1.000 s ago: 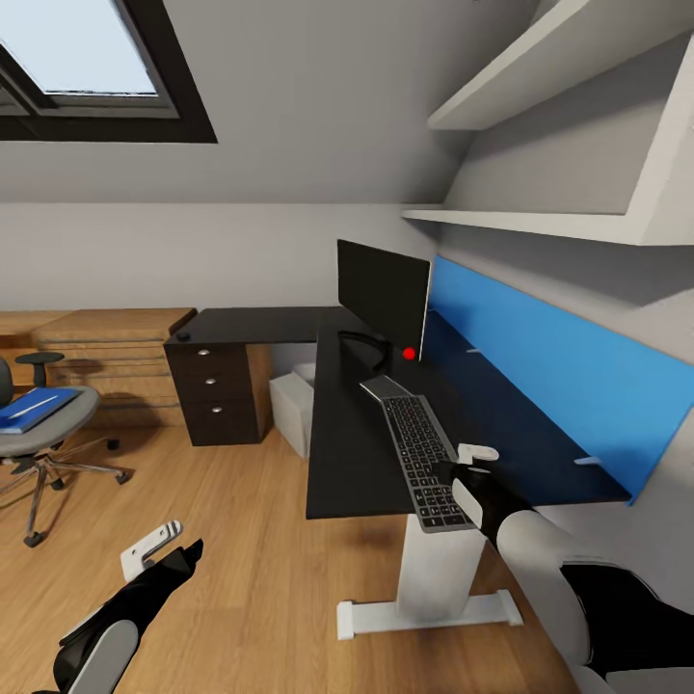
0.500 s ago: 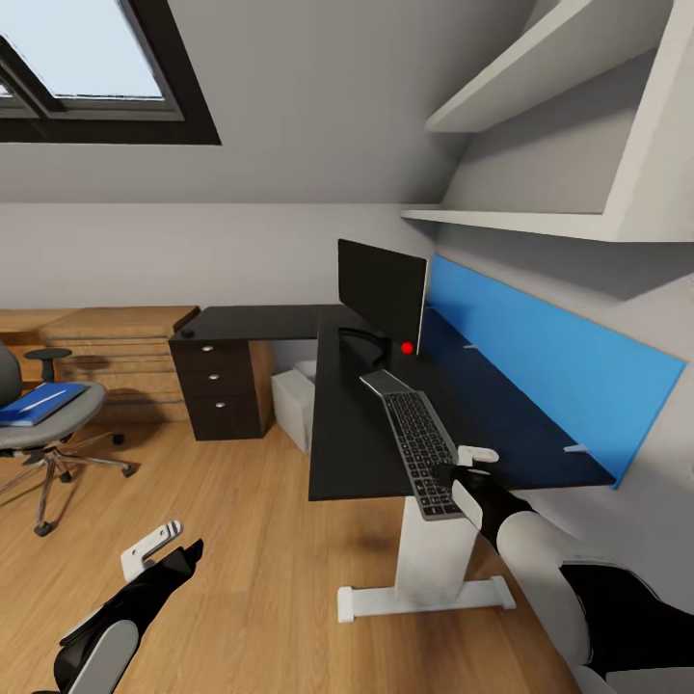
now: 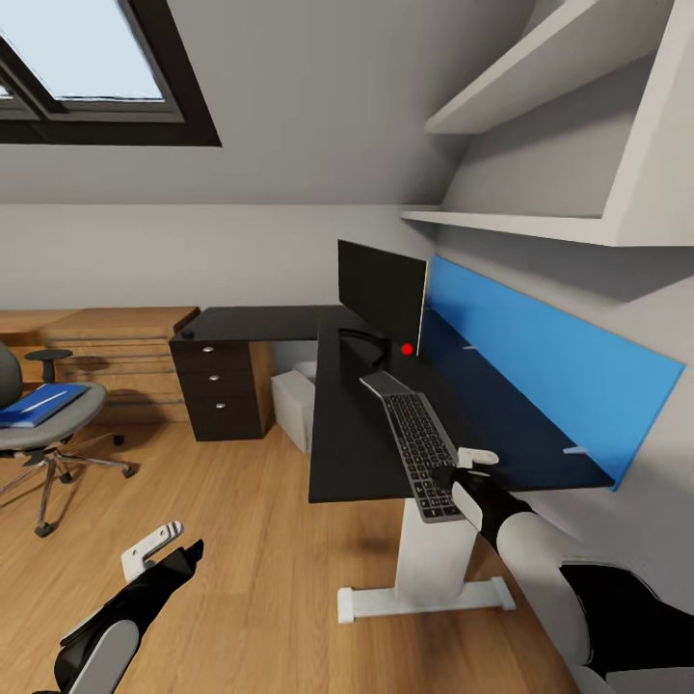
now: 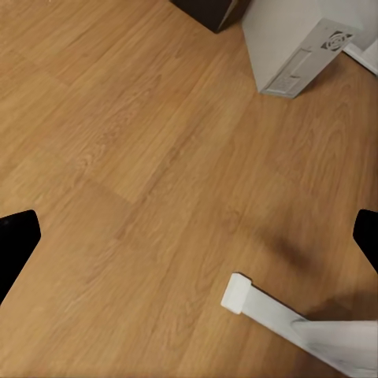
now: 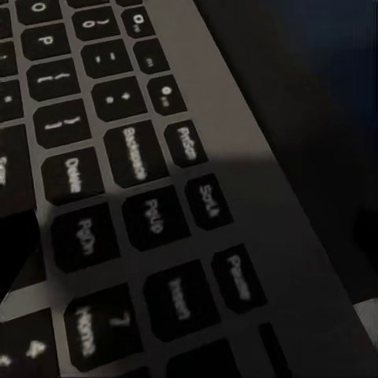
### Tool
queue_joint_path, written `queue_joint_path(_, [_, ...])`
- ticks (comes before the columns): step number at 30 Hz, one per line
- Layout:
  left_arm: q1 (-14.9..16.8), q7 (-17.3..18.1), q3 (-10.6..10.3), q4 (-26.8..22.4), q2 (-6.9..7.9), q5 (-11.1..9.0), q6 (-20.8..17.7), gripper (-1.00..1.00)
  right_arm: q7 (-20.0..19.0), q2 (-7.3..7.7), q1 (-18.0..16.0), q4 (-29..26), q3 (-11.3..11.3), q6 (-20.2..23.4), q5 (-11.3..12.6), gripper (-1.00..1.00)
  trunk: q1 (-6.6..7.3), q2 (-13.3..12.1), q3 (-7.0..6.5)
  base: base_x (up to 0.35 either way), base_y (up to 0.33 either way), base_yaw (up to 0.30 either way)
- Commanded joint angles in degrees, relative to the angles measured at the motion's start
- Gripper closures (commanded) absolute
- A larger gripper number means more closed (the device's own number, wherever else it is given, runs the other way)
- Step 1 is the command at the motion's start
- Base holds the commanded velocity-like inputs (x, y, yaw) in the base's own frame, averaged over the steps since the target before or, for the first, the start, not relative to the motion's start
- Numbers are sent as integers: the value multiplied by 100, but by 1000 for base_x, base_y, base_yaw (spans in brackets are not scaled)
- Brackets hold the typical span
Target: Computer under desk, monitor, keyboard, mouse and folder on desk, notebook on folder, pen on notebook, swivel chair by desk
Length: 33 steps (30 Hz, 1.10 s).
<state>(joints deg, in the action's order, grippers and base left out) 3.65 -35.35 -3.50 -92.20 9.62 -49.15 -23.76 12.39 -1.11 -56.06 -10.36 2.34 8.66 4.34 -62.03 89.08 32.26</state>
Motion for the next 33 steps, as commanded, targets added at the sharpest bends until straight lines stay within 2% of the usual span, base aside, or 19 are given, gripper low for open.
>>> queue_joint_path(1, [4, -50, -10, -7, 5, -42, -5, -100, 18, -3, -1, -11, 21, 20, 41, -100, 23, -38, -12, 0, 0, 0])
queue_joint_path(10, [4, -55, -18, -1, 5, -42, -6, -100, 18, -15, -1, -10, 21, 13, 41, -100, 221, -399, -174, 0, 0, 0])
queue_joint_path(16, [4, -68, -128, 8, 5, -43, -6, -100, 18, -37, -1, -17, 21, 13, 38, -100, 352, -640, -282, 0, 0, 0])
queue_joint_path(30, [4, -68, -141, 9, 5, -46, -5, -100, 9, -35, -1, -24, 31, -17, 44, -100, 660, -1201, -533, 0, 0, 0])
queue_joint_path(33, [4, -68, -142, 9, 5, -45, -5, -100, 2, -33, -1, -32, 35, -29, 47, -100, 660, -1201, -533, 0, 0, 0])
